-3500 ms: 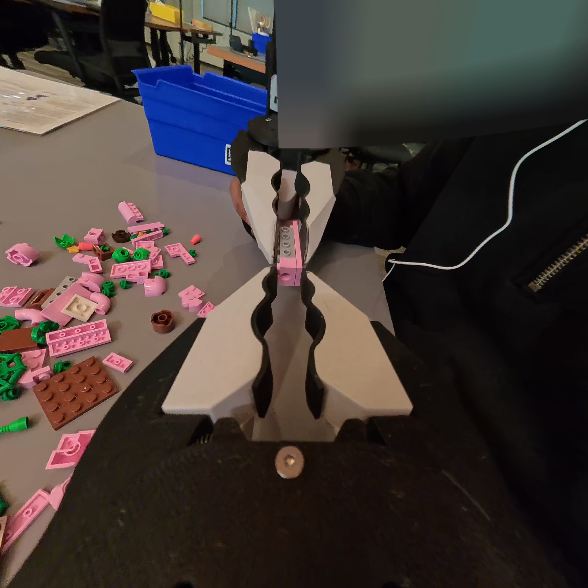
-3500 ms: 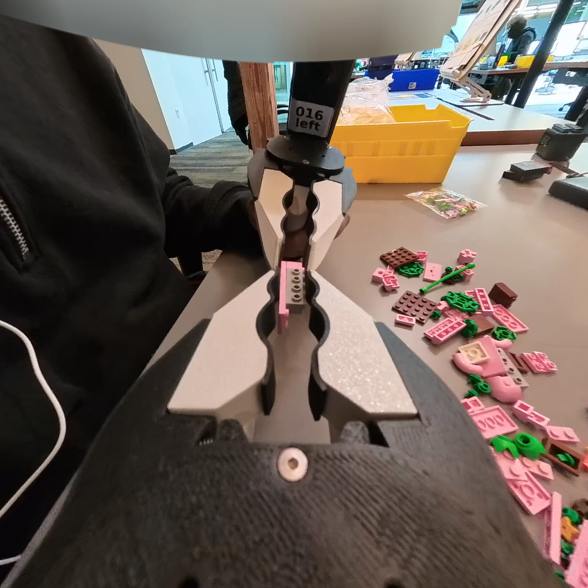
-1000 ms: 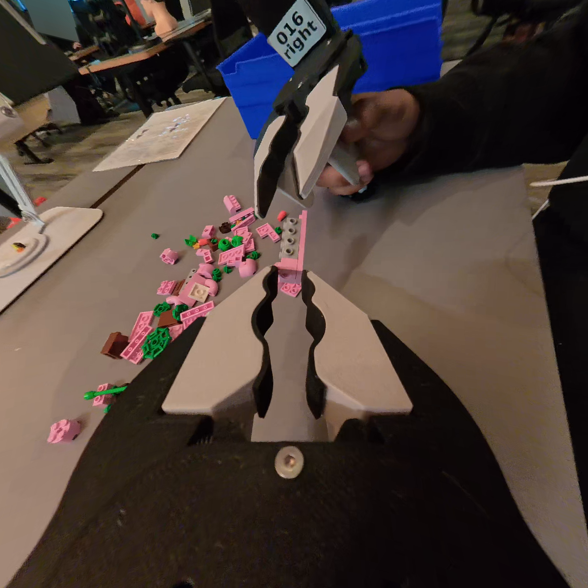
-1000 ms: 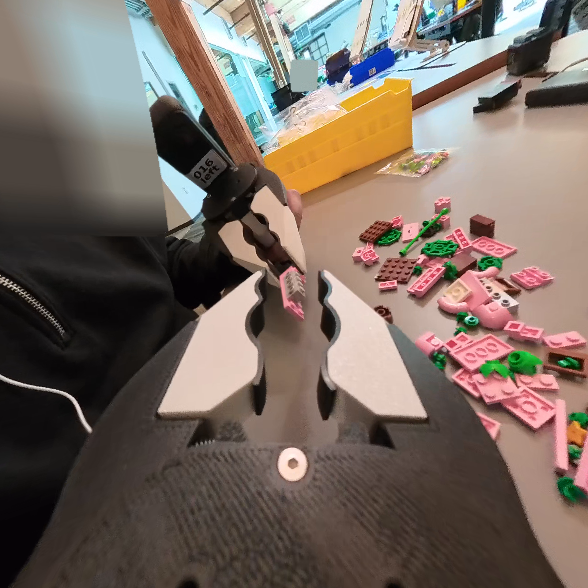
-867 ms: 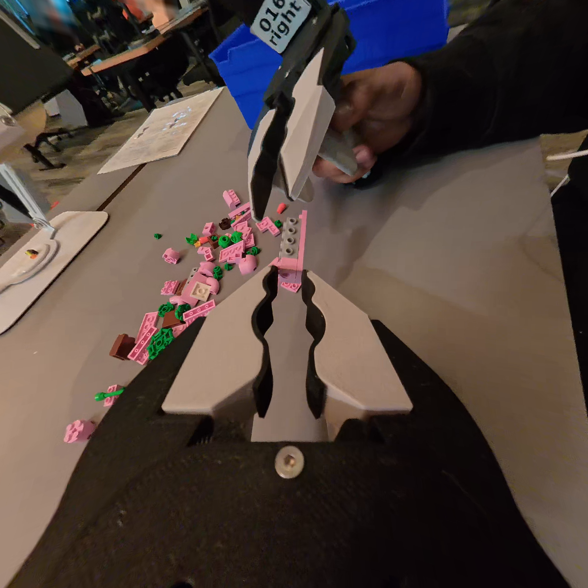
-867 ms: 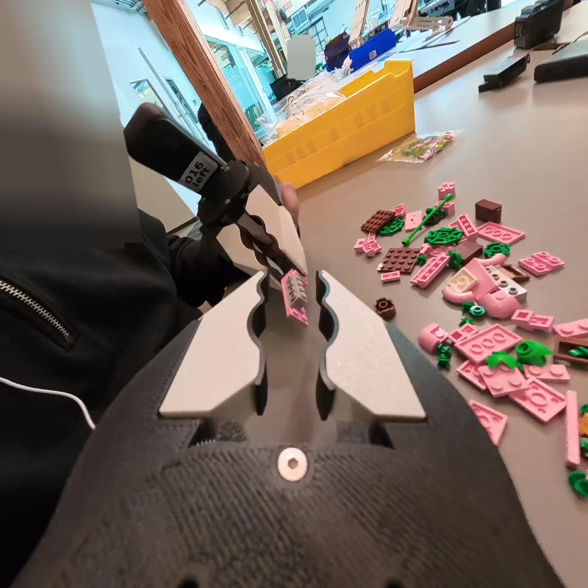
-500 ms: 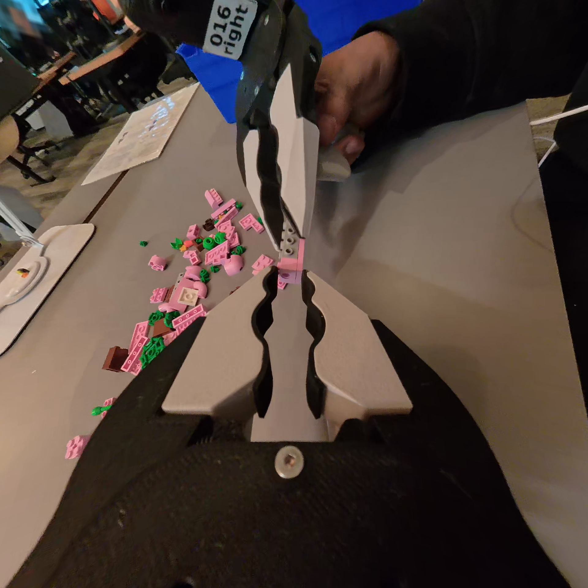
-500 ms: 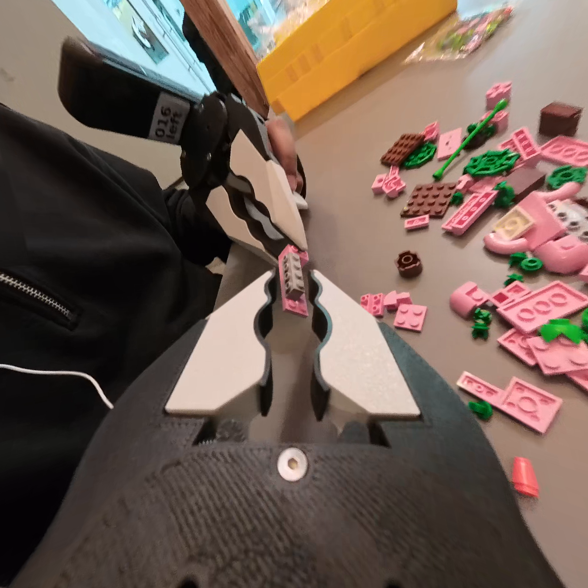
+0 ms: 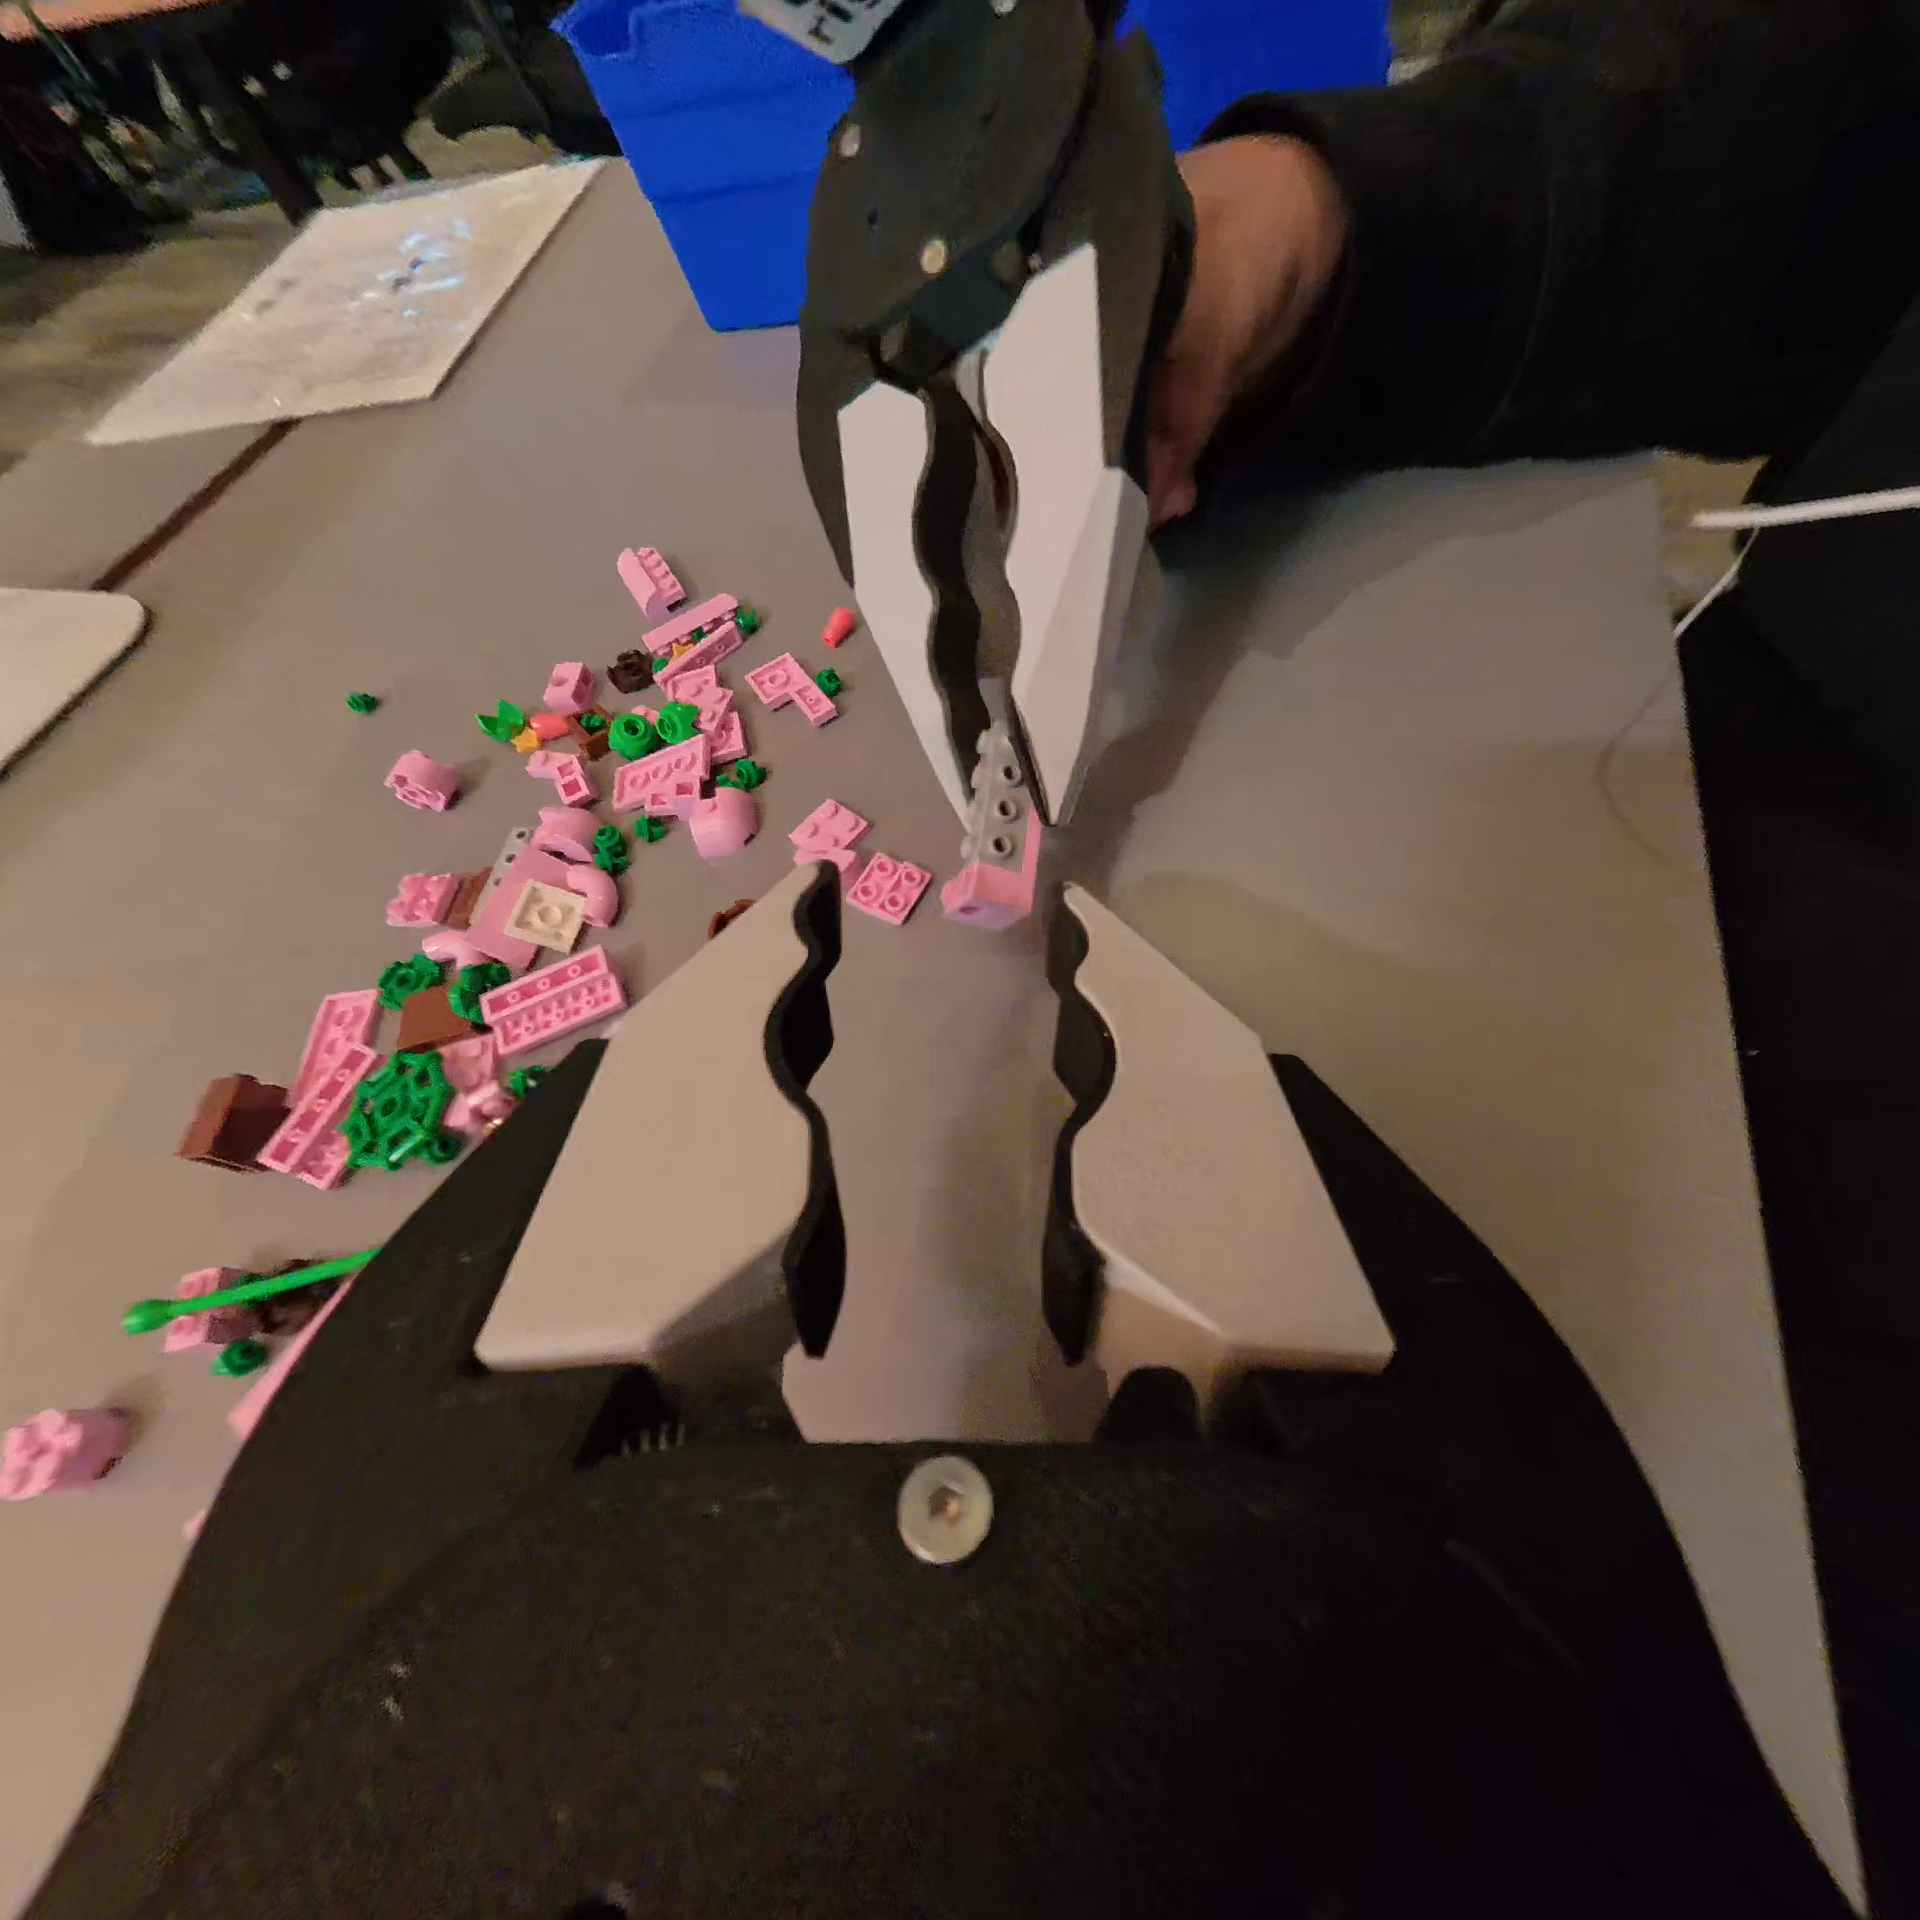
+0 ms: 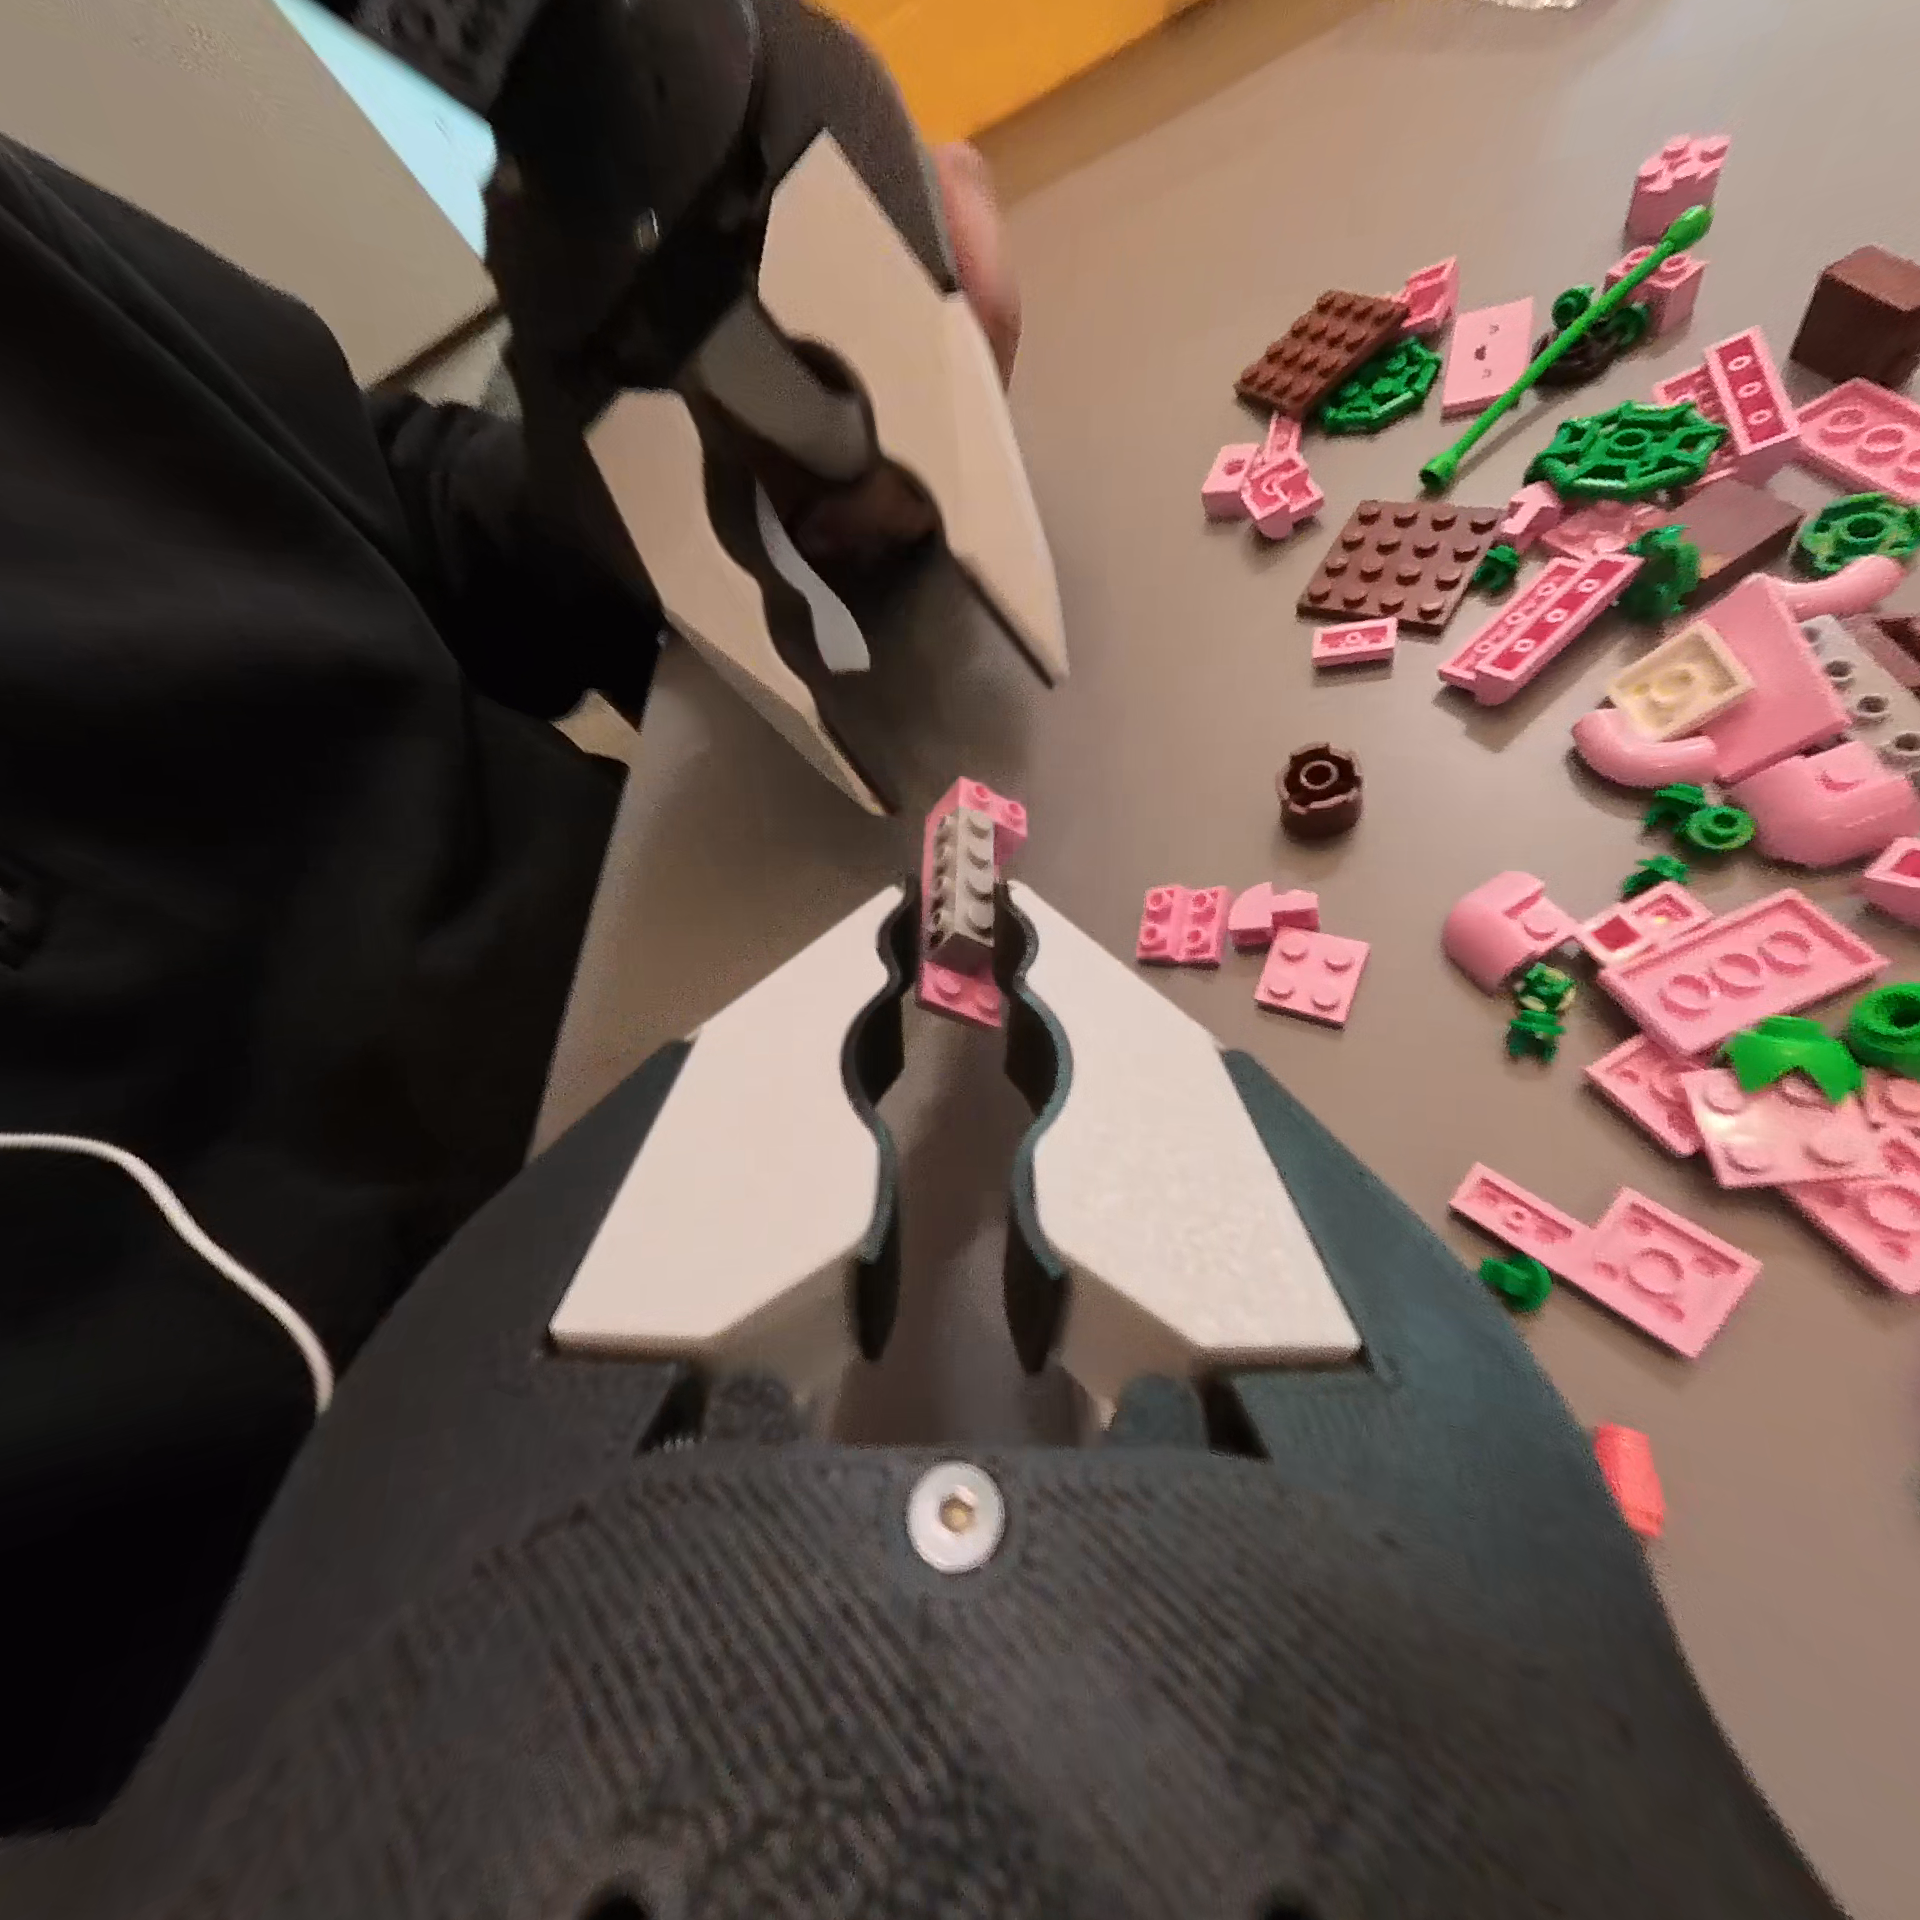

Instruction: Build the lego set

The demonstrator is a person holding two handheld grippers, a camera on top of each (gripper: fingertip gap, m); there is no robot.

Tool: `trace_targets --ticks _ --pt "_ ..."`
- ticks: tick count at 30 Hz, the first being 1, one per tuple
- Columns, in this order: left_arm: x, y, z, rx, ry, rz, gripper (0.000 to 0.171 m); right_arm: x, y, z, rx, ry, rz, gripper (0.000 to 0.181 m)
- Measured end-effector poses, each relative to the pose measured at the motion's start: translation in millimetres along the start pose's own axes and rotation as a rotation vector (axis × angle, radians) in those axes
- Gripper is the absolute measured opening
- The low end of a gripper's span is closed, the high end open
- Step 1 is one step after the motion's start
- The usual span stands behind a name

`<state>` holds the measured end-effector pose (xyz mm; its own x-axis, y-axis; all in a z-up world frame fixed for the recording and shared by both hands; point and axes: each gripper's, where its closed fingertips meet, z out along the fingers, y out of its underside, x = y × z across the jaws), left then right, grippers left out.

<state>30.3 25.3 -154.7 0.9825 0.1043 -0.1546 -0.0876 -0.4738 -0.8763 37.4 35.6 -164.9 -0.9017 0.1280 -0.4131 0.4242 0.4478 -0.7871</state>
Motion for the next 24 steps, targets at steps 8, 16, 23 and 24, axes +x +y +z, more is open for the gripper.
trace_targets --ticks 8,16,23,24 --pt "-3 -5 -6 0.047 0.055 -0.103 0.038 -1 19 11 -0.142 0.07 -0.164 0.012" --pt "5 4 1 -0.025 0.109 -0.123 0.034 -1 27 13 -0.19 0.079 -0.204 0.013" --pt "6 3 0 -0.019 0.138 -0.159 0.035 -3 27 14 -0.191 0.078 -0.232 0.016" --pt "7 3 -1 -0.019 0.14 -0.161 0.035 -4 26 14 -0.184 0.071 -0.231 0.017"
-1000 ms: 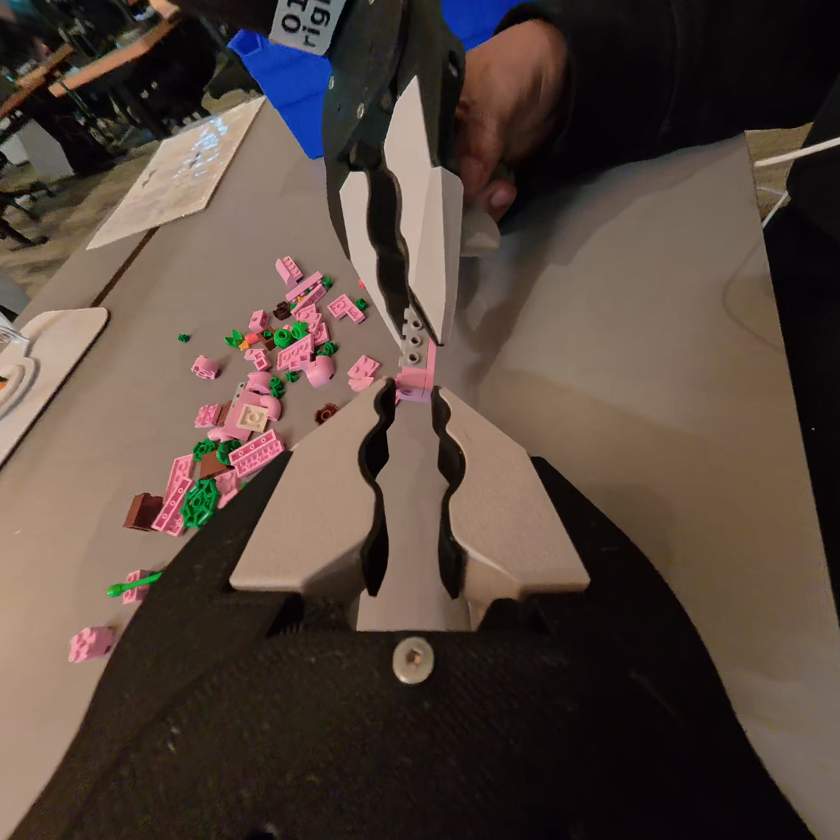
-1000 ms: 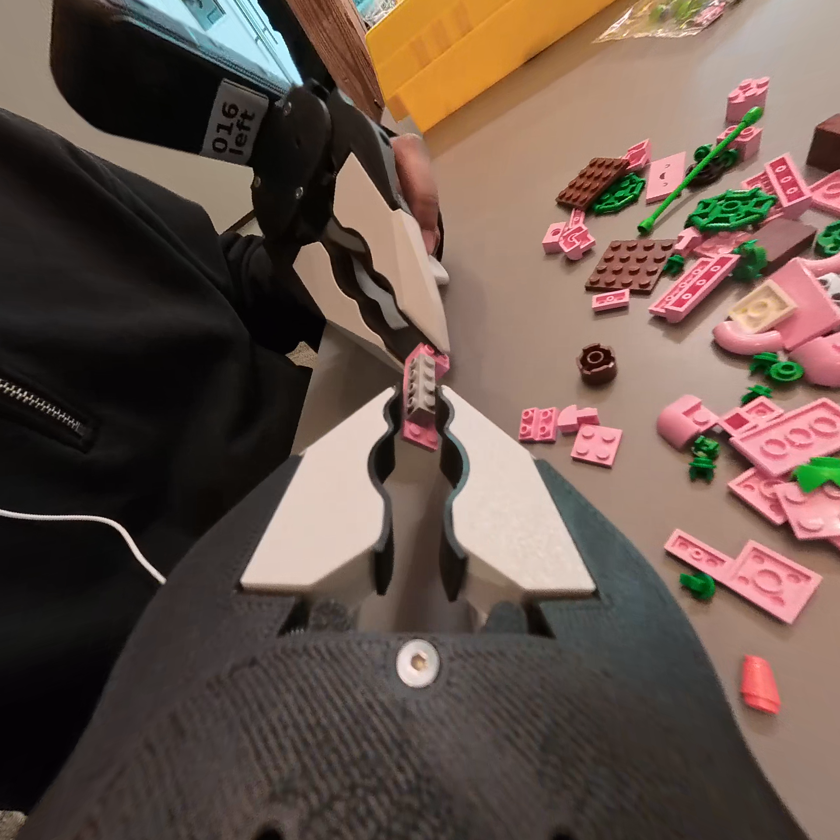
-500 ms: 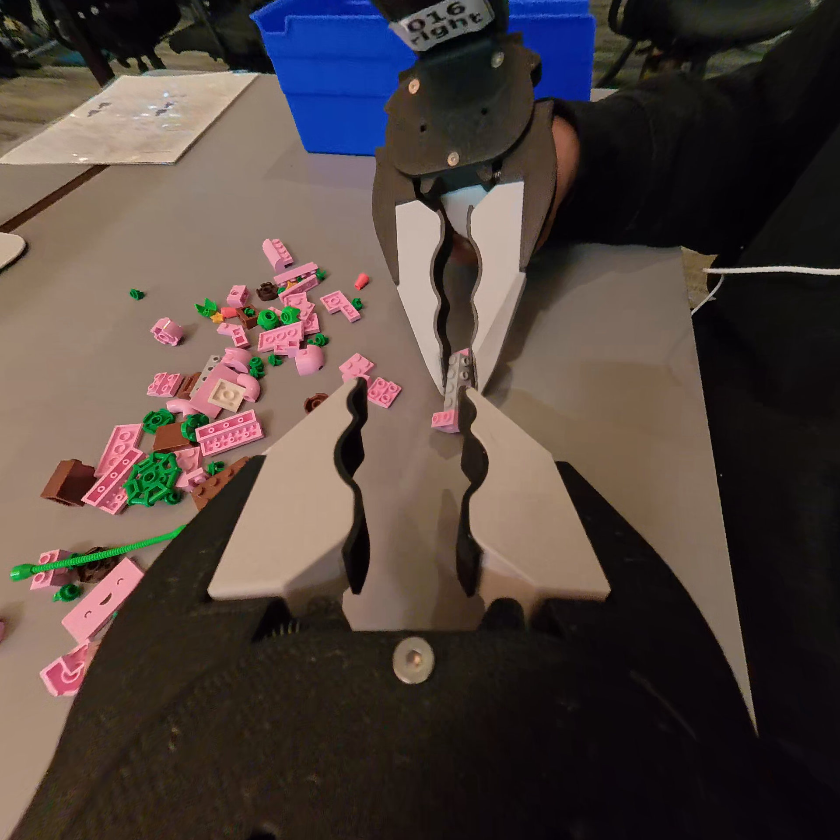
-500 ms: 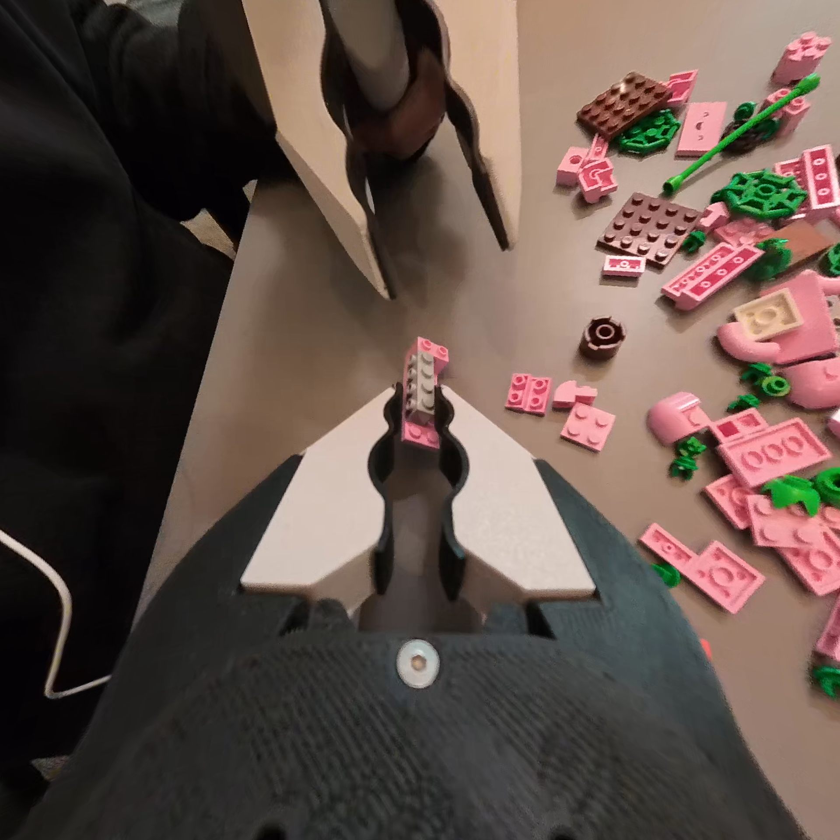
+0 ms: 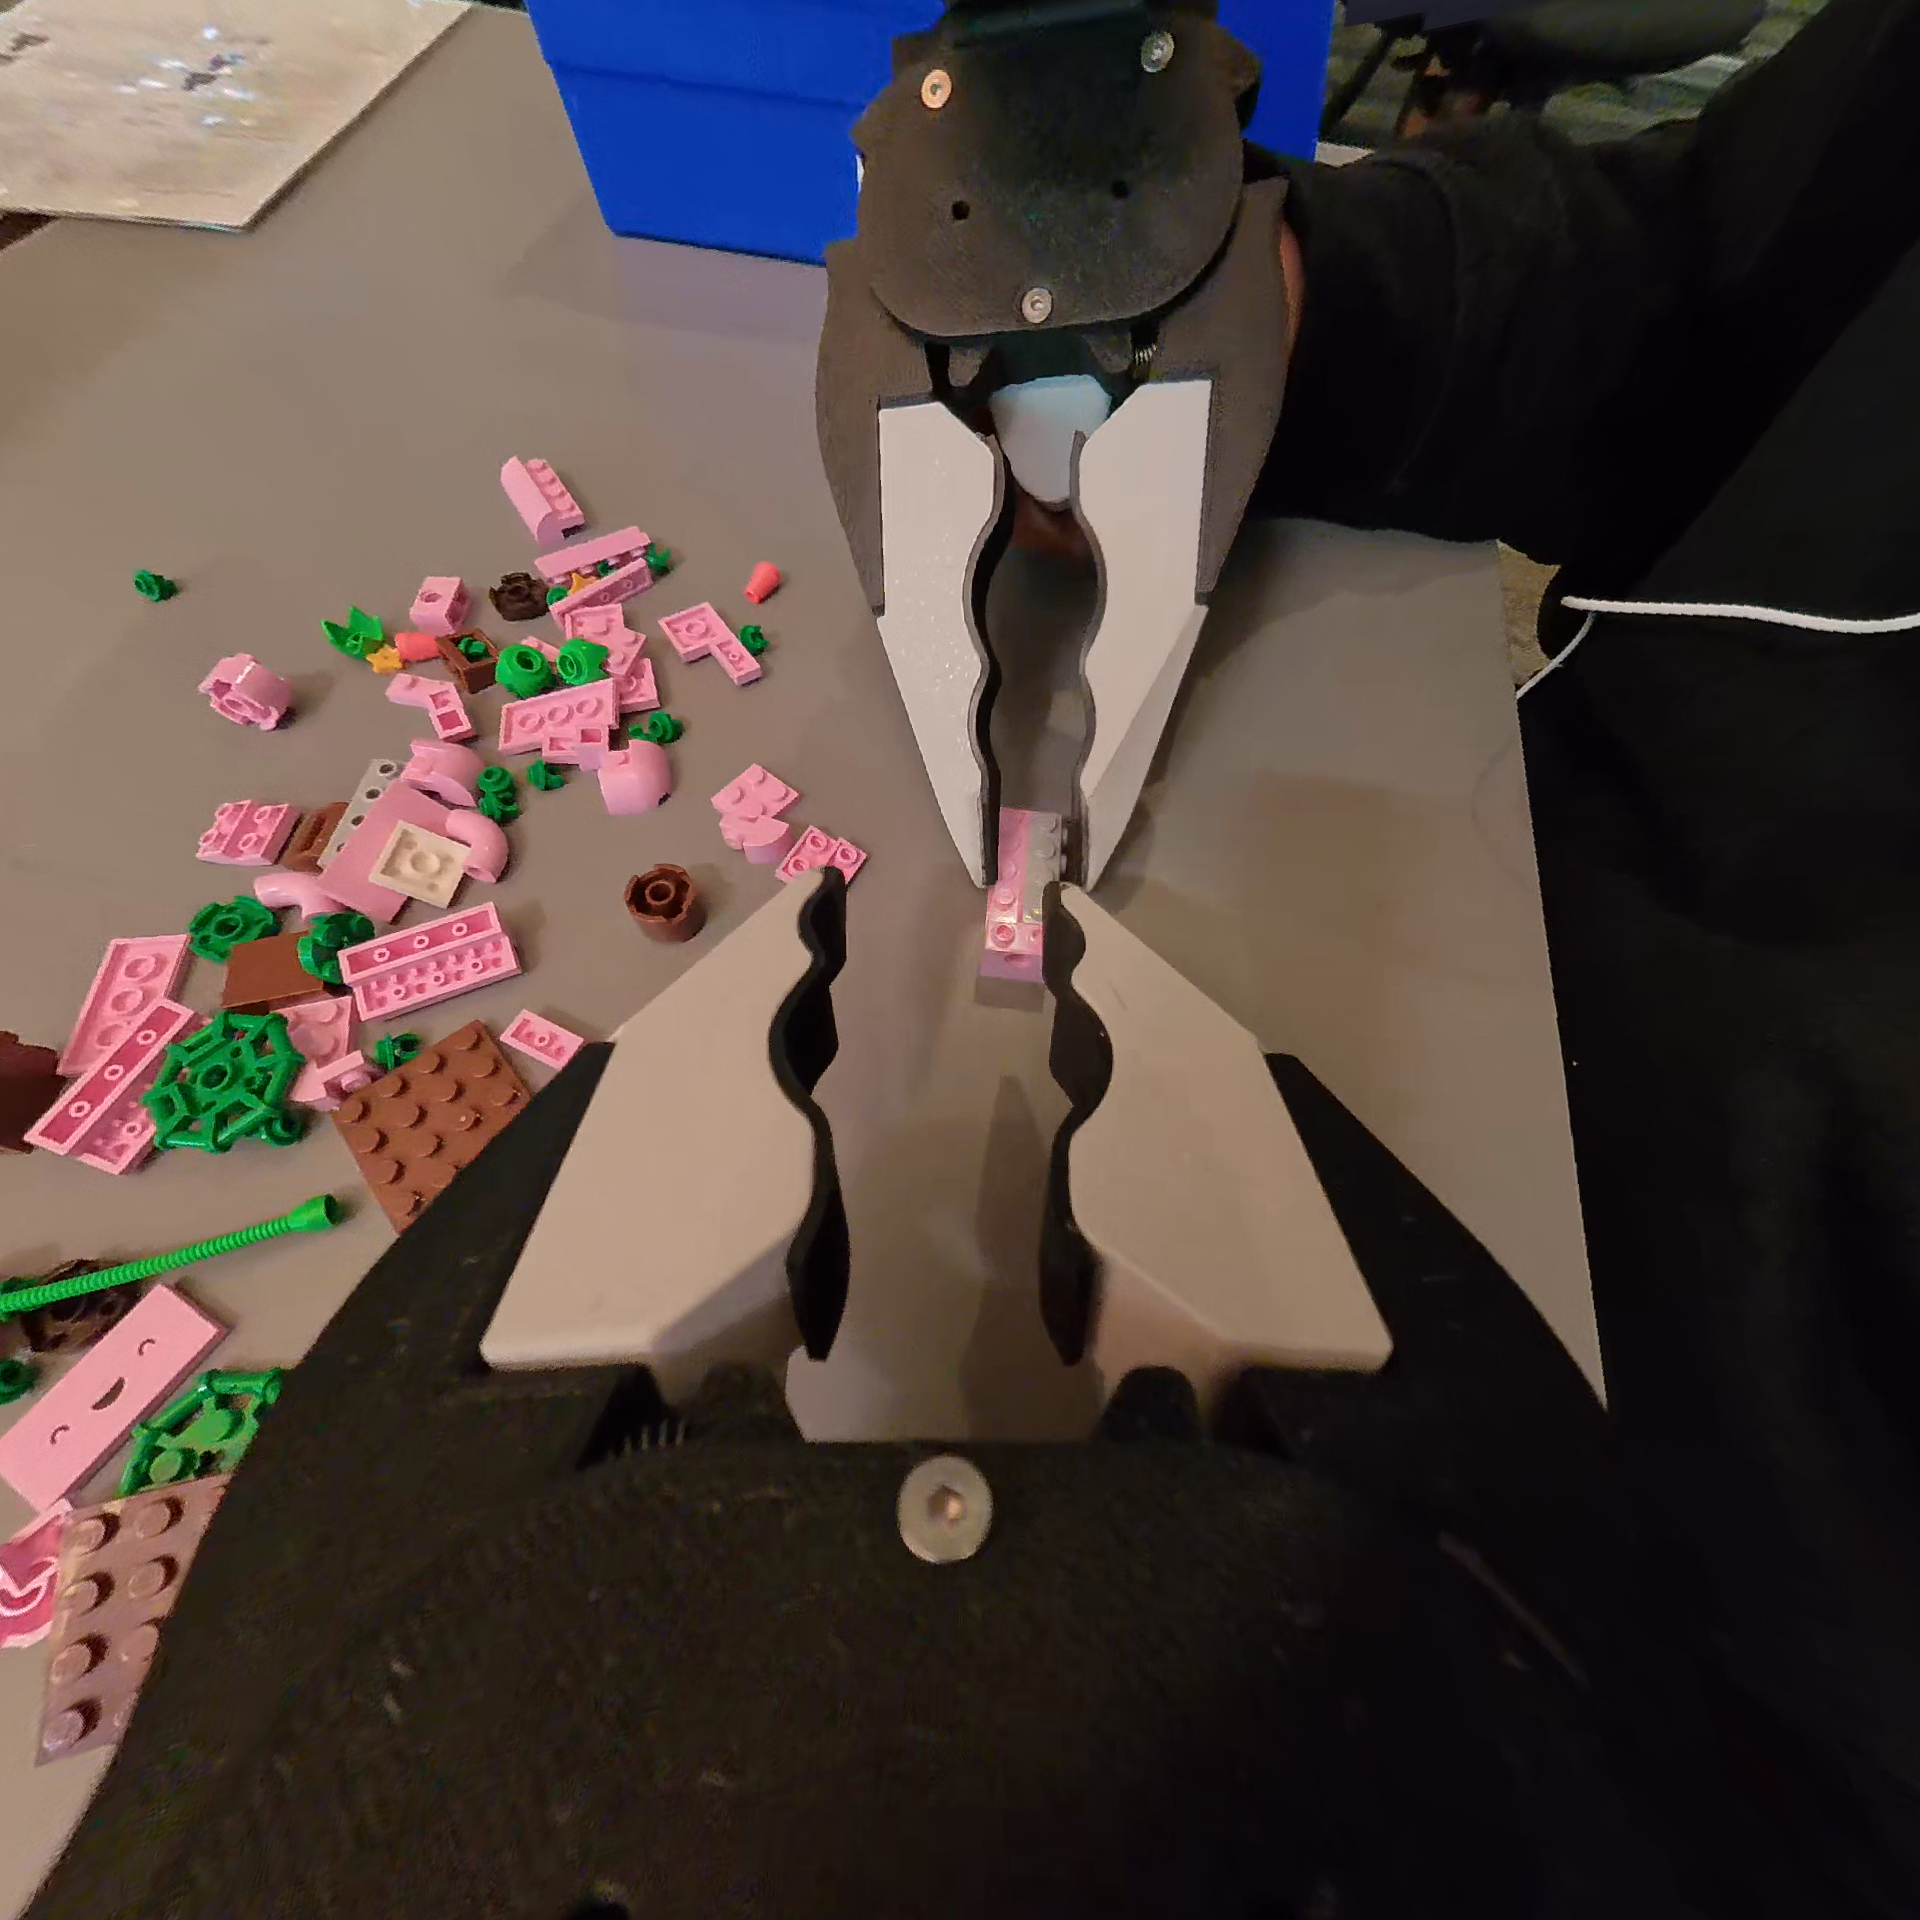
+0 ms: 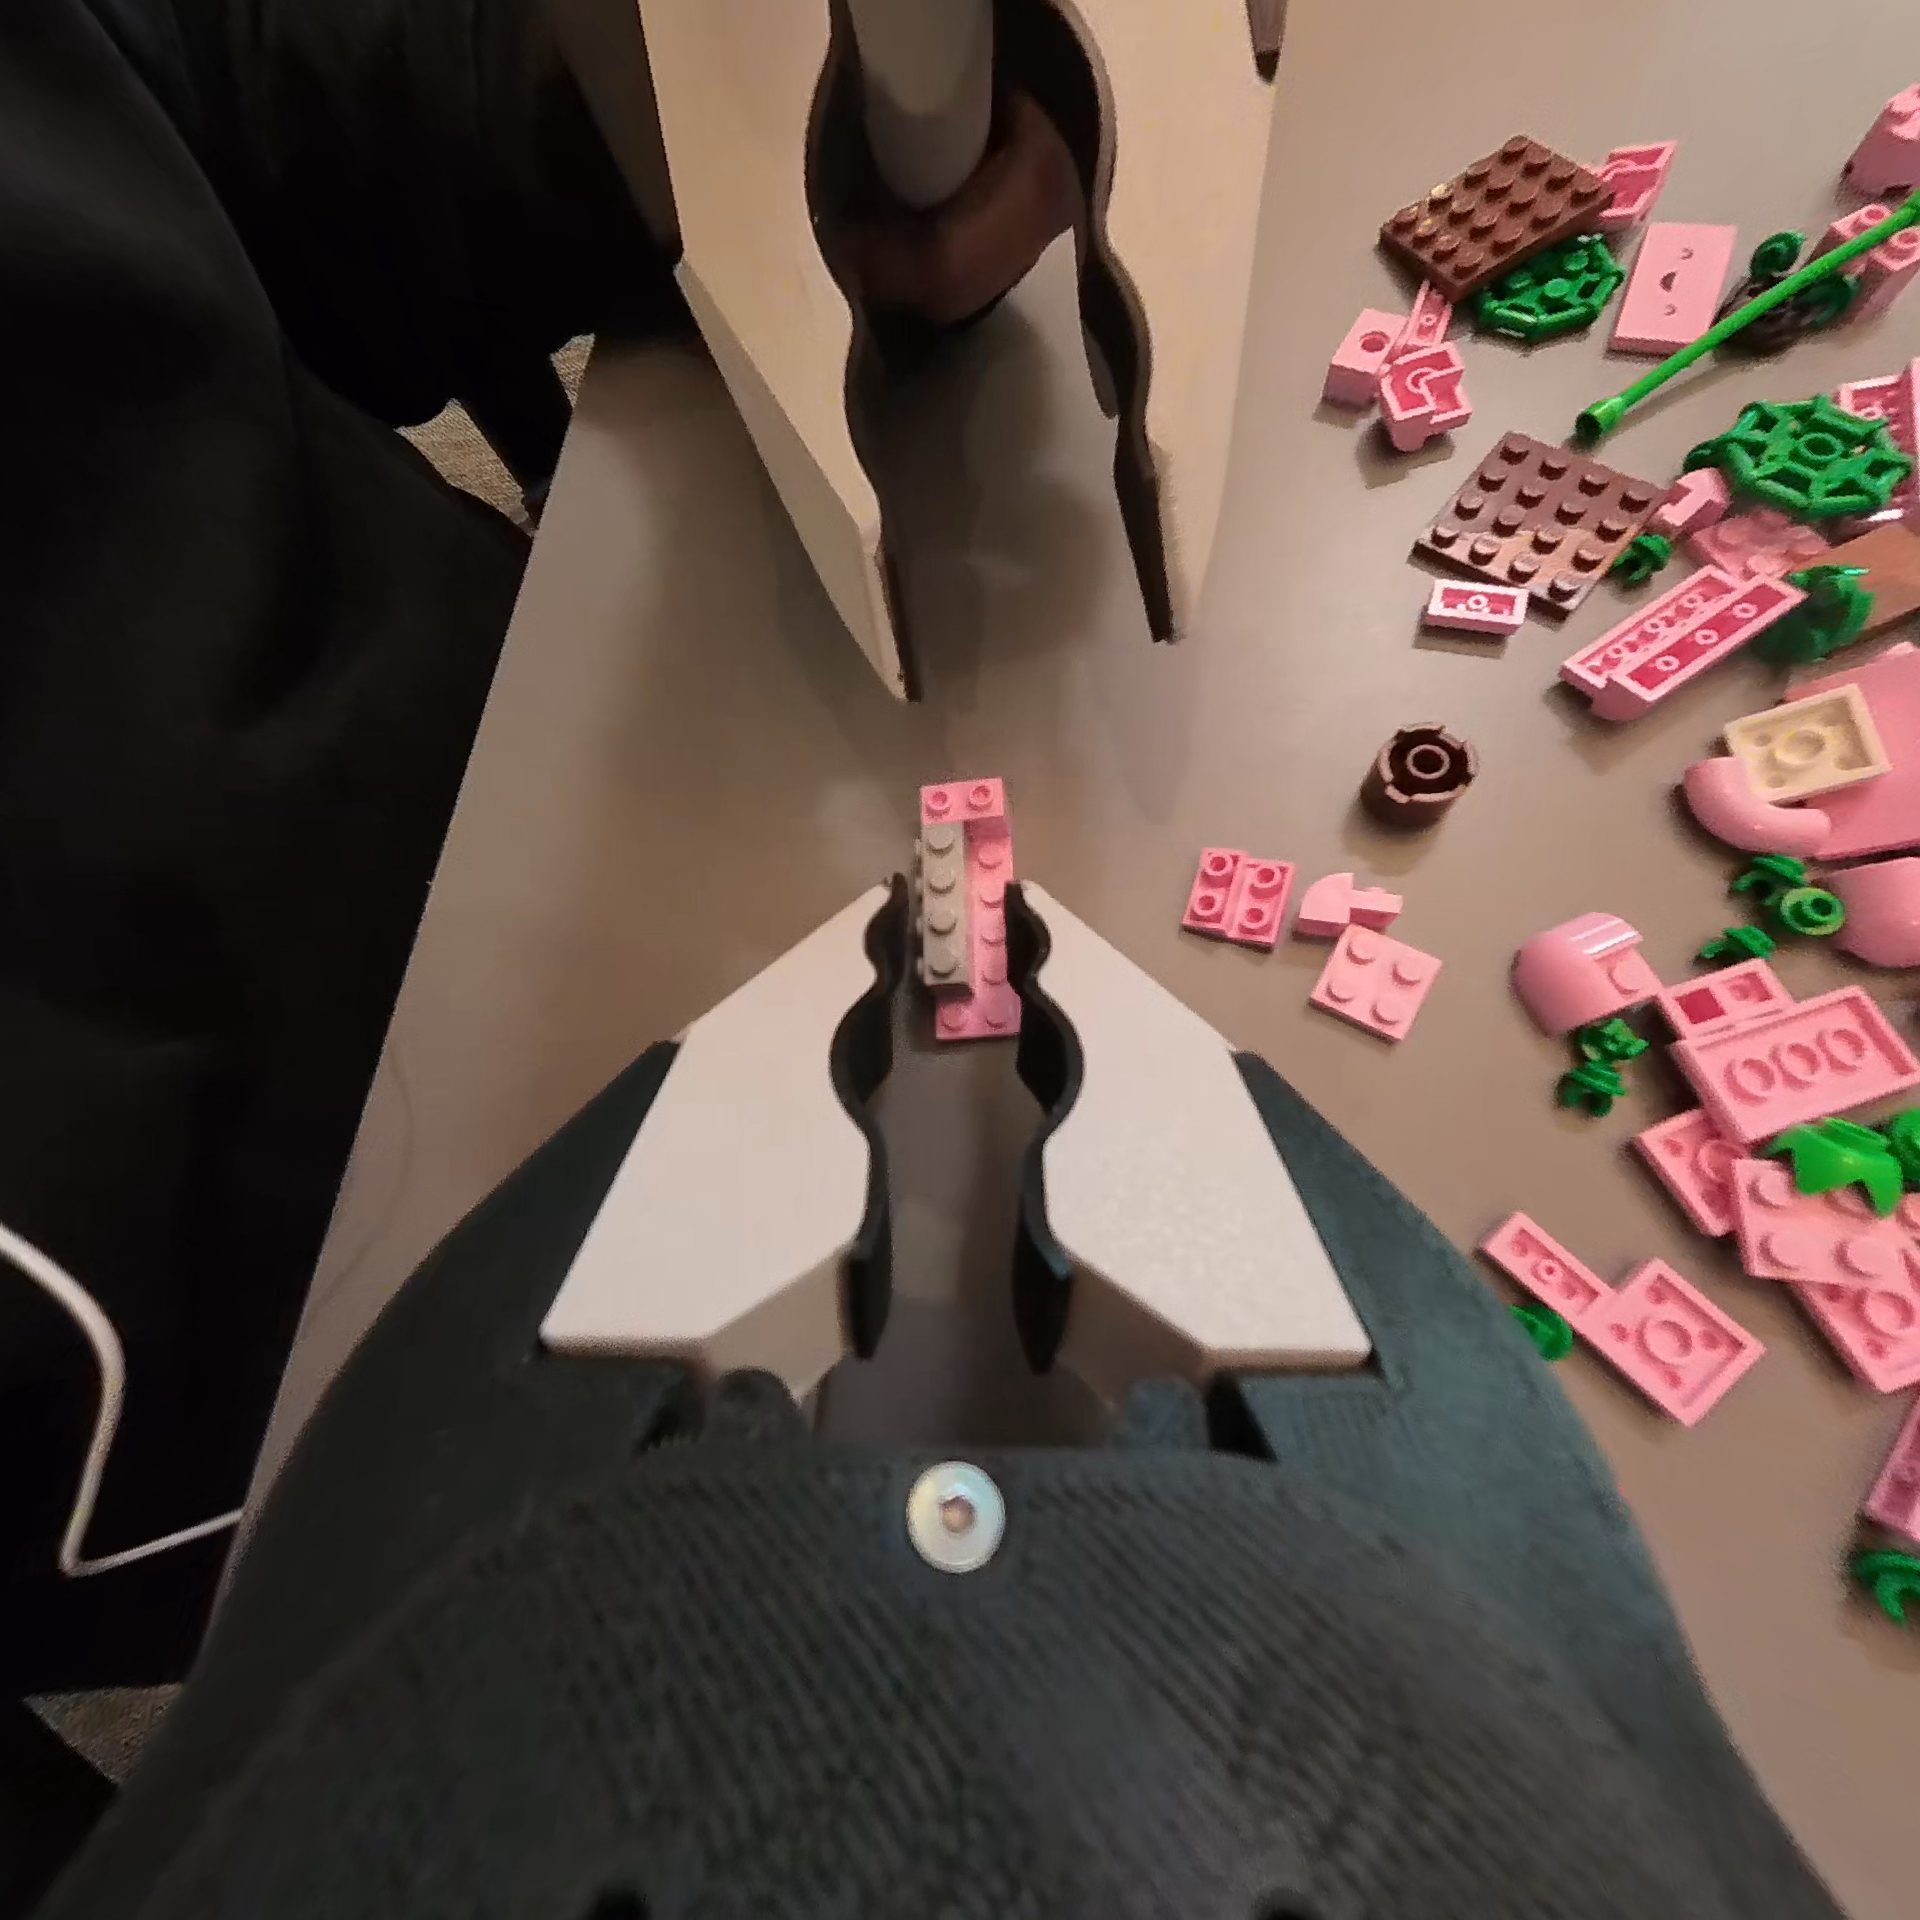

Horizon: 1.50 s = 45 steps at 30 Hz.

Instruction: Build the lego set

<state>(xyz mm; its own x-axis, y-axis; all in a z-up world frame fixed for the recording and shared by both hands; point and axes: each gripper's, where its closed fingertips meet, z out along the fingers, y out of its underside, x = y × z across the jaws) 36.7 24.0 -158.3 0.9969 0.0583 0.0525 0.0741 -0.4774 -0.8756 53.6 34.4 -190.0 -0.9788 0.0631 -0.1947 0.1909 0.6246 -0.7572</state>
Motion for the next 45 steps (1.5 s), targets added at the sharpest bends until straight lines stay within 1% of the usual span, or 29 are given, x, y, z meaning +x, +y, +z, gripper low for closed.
trace_targets --ticks 4,7,9,12,16,23,28,32,34,36,37,39,41,43,45 --pt "0 0 0 -0.002 -0.003 0.0 0.035 -1 -7 -4 0.049 -0.017 0.014 0.021" --pt "-1 0 0 0.0 -0.004 -0.004 0.035 4 -16 -10 0.103 0.007 0.021 0.021" --pt "-1 0 0 0.002 -0.004 -0.008 0.035 12 -25 -19 0.164 0.07 -0.005 0.017" --pt "-2 -1 -1 0.005 -0.007 -0.013 0.035 20 -46 -39 0.294 0.176 -0.074 0.014" --pt "-4 -2 -2 0.015 -0.011 -0.025 0.036 27 -58 -57 0.393 0.241 -0.083 0.016" --pt "-8 -6 -6 0.052 -0.014 -0.054 0.034 34 -60 -58 0.423 0.271 -0.061 0.017" --pt "-8 -5 -5 0.046 -0.001 -0.072 0.034 36 -62 -62 0.444 0.288 -0.055 0.017" --pt "-7 -5 -4 0.037 -0.017 -0.036 0.032 40 -66 -71 0.494 0.317 -0.041 0.017" --pt "-13 -9 -8 0.068 -0.088 0.03 0.03 43 -68 -76 0.514 0.328 -0.031 0.018" --pt "-31 -17 -20 0.138 -0.236 0.082 0.027 46 -67 -78 0.52 0.335 -0.017 0.019" --pt "-42 -20 -30 0.173 -0.317 0.076 0.025 47 -66 -79 0.521 0.338 -0.012 0.018" --pt "-66 -24 -53 0.221 -0.449 0.011 0.021 53 -64 -81 0.52 0.371 0.007 0.019" --pt "-89 -23 -81 0.294 -0.56 -0.082 0.016 62 -61 -85 0.515 0.424 0.034 0.018" --pt "-108 -15 -106 0.344 -0.617 -0.17 0.015 69 -58 -92 0.527 0.46 0.069 0.018" --pt "-124 0 -122 0.326 -0.657 -0.234 0.013 74 -58 -100 0.554 0.476 0.1 0.017"
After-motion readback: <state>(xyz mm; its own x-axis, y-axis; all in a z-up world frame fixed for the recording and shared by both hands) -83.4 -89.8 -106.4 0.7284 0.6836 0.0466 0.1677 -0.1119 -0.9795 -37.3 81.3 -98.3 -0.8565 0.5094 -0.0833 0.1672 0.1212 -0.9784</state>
